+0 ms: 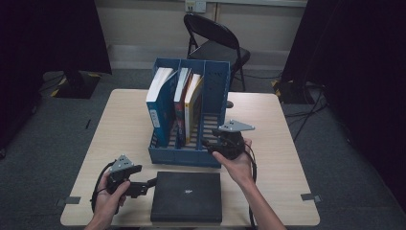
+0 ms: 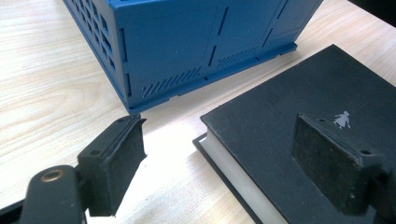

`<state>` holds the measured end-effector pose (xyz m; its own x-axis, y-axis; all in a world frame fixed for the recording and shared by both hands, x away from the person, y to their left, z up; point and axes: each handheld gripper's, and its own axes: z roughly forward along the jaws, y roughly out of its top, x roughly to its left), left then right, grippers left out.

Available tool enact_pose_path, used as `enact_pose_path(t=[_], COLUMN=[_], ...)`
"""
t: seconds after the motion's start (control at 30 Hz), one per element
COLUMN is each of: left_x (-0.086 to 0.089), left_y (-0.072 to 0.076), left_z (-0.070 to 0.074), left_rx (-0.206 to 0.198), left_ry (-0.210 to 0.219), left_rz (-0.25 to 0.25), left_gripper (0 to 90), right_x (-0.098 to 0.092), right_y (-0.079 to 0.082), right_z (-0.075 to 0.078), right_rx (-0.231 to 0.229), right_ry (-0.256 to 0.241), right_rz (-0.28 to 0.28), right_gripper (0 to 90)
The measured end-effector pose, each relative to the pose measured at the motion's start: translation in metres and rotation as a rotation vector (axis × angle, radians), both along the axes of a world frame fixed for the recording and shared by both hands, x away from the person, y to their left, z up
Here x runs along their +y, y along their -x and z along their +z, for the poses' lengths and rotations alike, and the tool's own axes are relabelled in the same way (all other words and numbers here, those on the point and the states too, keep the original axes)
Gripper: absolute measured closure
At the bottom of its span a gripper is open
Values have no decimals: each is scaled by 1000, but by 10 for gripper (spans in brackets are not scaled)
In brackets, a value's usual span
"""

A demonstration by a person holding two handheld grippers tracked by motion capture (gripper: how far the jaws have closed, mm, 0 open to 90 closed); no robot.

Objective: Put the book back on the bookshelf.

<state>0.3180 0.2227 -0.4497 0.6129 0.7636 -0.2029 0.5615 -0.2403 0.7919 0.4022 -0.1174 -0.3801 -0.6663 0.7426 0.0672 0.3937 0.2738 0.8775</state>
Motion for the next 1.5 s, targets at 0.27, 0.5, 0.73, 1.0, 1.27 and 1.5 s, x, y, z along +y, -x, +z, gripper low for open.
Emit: enact_pose_path(t=[0.27,0.5,0.73,1.0,1.27,1.5], left_x=[-2,-5,-13,-25,-37,-36], left_y=[0,-1,-1,-10,-15,-19], left_z=[0,-1,0,0,-7,-17], left_rx=[-3,3,8,38,24,62], left_ry=[-1,-12,-19,-52,-93,-94], left_rz=[5,-3,-39,-76,-106,-134], left_gripper=[182,214,213,226,290,291], right_x=[-10,-30,-44,-54,-50,-35], right_y=[31,56,79,96,100,93], right_z=[-4,-10,-28,-55,-77,-86], right_rx=[7,37,93,175,237,254], right_ry=[22,4,3,35,25,56], right_rz=[29,18,34,56,75,100], right_gripper=[346,313,275,227,236,260])
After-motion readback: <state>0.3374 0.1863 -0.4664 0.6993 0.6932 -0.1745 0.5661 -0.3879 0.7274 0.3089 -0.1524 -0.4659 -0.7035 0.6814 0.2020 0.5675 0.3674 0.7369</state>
